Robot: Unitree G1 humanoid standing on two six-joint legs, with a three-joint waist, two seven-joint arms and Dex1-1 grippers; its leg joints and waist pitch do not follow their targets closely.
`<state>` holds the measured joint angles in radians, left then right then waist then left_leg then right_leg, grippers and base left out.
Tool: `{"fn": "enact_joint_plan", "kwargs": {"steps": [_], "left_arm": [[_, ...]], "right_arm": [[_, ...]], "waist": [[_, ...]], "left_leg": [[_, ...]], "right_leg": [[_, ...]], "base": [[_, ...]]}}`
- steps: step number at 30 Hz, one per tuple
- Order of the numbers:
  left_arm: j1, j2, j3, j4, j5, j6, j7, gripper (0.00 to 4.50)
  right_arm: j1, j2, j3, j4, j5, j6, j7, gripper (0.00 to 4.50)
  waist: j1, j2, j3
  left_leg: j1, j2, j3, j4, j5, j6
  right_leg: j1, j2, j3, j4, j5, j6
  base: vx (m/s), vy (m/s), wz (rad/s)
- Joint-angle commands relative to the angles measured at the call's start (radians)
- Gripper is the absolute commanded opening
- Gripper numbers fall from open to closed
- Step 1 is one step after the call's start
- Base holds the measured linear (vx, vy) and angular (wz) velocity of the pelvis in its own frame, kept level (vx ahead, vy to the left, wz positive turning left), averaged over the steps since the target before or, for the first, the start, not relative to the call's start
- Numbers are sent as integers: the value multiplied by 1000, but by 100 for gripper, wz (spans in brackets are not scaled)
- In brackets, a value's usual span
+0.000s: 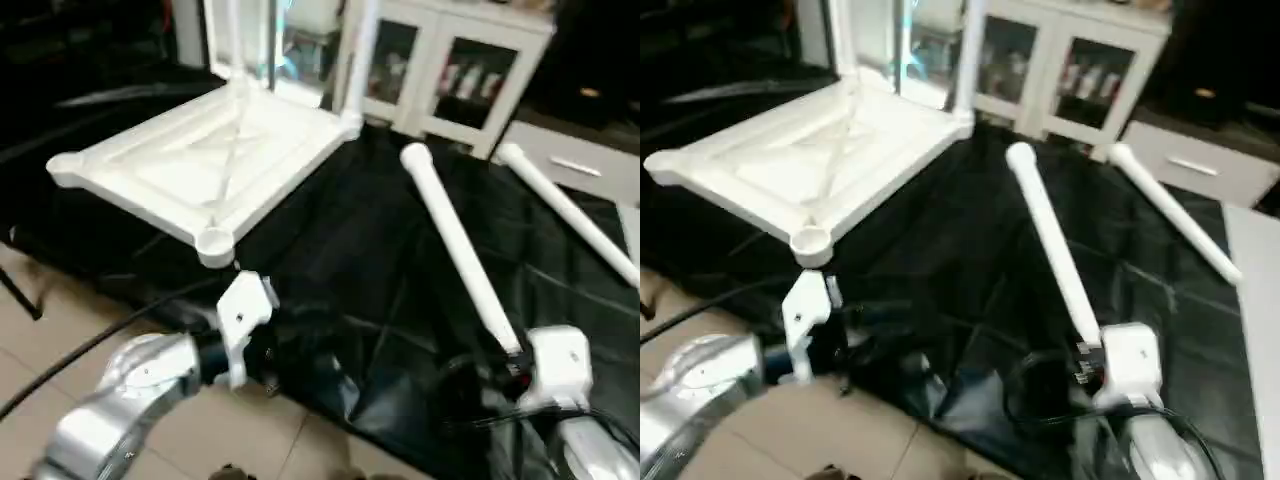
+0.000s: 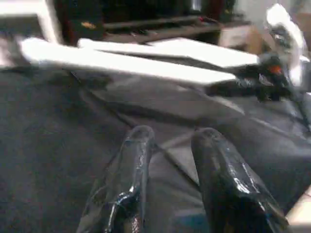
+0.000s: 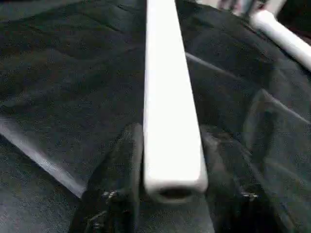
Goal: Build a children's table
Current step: Pick table leg
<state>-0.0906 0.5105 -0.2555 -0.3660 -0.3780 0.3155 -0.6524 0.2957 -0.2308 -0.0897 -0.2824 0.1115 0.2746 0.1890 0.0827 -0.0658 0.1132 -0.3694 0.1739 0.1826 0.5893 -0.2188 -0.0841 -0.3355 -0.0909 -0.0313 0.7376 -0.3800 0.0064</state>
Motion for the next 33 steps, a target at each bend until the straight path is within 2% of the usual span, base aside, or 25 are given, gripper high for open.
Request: {"fn": "enact_joint_plan", "kwargs": {"steps": [1,2,3,4,5,6,7,8,9,10,11,12,14,18,23,24,25,26,27,28,29,30,31,32,33], "left_arm": [[14,-24,4,30,32,2,50,163],[12,-32,1,31,32,5,55,163],[12,-35,0,31,31,6,56,163],[17,-38,-11,19,31,12,54,163],[22,-41,-17,10,32,17,49,163],[22,-41,-17,10,32,17,49,163],[31,-43,-22,1,38,20,48,163],[40,-43,-24,-5,43,19,49,163],[45,-42,-23,-8,46,18,49,163],[60,-45,-17,-14,56,23,72,163],[60,-45,-17,-14,56,23,72,163],[69,-46,-14,-21,58,23,72,163],[86,-45,-13,-31,66,10,73,163],[128,-74,21,-49,96,14,165,163],[146,-167,93,-16,161,-34,333,163],[135,-188,101,-4,177,-39,368,163],[120,-208,108,5,189,-41,396,163],[105,-221,109,8,195,-44,410,163],[90,-234,112,7,194,-45,420,163],[81,-240,114,7,189,-48,421,163],[81,-240,114,7,189,-48,421,163],[76,-241,113,5,187,-51,419,163],[75,-245,118,8,192,-68,415,163],[75,-245,121,10,199,-66,419,163],[75,-245,122,12,203,-64,422,163]], "right_arm": [[-104,6,-3,57,-5,12,-16,203],[-135,9,-1,86,-6,12,-22,213],[-150,10,0,101,-6,12,-25,221],[-189,10,4,140,-7,8,-27,229],[-213,11,6,164,-8,7,-27,238],[-213,11,6,165,-8,7,-27,238],[-237,9,4,189,-11,6,-28,254],[-252,9,1,199,-9,8,-28,264],[-256,9,-1,200,-7,9,-27,264],[-255,6,-4,187,5,22,-12,274],[-255,6,-4,187,5,22,-12,282],[-251,2,-5,185,2,23,-10,289],[-241,1,-7,177,1,16,-8,317],[-220,31,-46,43,85,-6,7,351],[-227,31,-38,-23,82,70,-16,369],[-231,37,-36,-12,75,77,-28,369],[-237,52,-43,3,82,84,-41,369],[-244,62,-47,14,89,89,-49,369],[-254,70,-47,20,90,91,-58,369],[-264,79,-46,19,93,98,-66,369],[-264,79,-46,19,93,98,-66,369],[-272,86,-45,14,99,105,-72,369],[-282,95,-42,-2,114,128,-82,369],[-284,97,-40,-6,115,134,-84,369],[-284,99,-38,-8,116,137,-85,369]], "waist": [[-5,1,-2],[1,-10,-33],[-3,-6,-15],[1,8,-20],[-7,17,-20],[-13,42,-35],[-20,37,-44],[-24,30,-49],[-26,30,-48],[-33,16,-47],[-36,15,-42],[-41,-3,-34],[-47,-6,-38],[-46,-15,-47],[-46,-20,-45],[-39,-22,-50],[-43,-34,-45],[-32,-36,-48],[-4,-51,-60],[12,-51,-58],[12,-51,-58],[10,-48,-50],[-12,-40,-51],[-48,-7,-54],[-62,3,-63]], "left_leg": [[99,-9,-73,187,-58,-4],[9,-15,-100,159,24,22],[17,-10,-121,145,-16,-3],[73,-2,-124,82,-221,-59],[76,9,-113,12,-396,-81],[81,35,-120,-51,-628,-86],[64,41,-119,-79,-609,-47],[41,39,-117,-90,-495,-15],[39,36,-109,-90,-453,-10],[31,32,-97,-87,-407,-9],[31,31,-90,-86,-413,-16],[34,28,-80,-82,-439,-27],[25,26,-78,-79,-412,-36],[11,30,-70,-81,-283,-8],[6,23,-56,-72,-326,0],[-2,17,-49,-61,-269,41],[58,14,-1,3,-317,17],[51,13,-5,5,-308,21],[19,-3,-11,37,-249,69],[4,-15,-32,70,-217,97],[4,-15,-32,70,-217,97],[13,-18,-48,70,-237,110],[31,-26,-46,29,-295,128],[100,-18,-31,-36,-423,160],[112,-2,-16,-58,-470,194]], "right_leg": [[-170,-167,107,-328,-1092,-8],[-65,-126,159,-286,-1060,-47],[-57,-140,137,-268,-928,-89],[-55,-87,68,-215,-651,-118],[-68,-23,41,-177,-505,-116],[-56,14,32,-142,-253,-108],[-21,2,28,-142,-78,-112],[7,-14,28,-146,5,-114],[8,-21,30,-159,-3,-114],[7,-30,33,-176,-90,-111],[-2,-32,35,-187,-154,-106],[-16,-40,39,-209,-305,-81],[-18,-52,43,-221,-418,-41],[-19,-43,45,-211,-273,-38],[-28,-49,55,-223,-339,-28],[-22,-68,68,-236,-380,-21],[-88,-50,127,-272,-507,4],[-72,-57,151,-273,-553,8],[-29,-74,240,-277,-542,20],[-19,-88,292,-288,-521,12],[-19,-88,292,-288,-521,12],[-40,-61,309,-292,-536,9],[-60,-1,278,-273,-492,9],[-129,82,174,-214,-363,5],[-152,105,97,-140,-268,-1]], "base": [[-50,-136,13],[-50,-136,13],[-87,3,3],[-89,36,11],[-89,36,11],[-92,15,17],[-34,52,-2],[-34,52,-2],[-48,61,-10],[-63,31,-6],[-63,31,-6],[0,0,0],[0,0,0],[0,0,0],[0,0,0],[0,0,0],[-29,31,-26],[-29,31,-26],[40,78,-53],[58,150,-54],[58,150,-54],[11,218,-60],[-18,261,-63],[-18,261,-63],[-24,292,-59]]}}
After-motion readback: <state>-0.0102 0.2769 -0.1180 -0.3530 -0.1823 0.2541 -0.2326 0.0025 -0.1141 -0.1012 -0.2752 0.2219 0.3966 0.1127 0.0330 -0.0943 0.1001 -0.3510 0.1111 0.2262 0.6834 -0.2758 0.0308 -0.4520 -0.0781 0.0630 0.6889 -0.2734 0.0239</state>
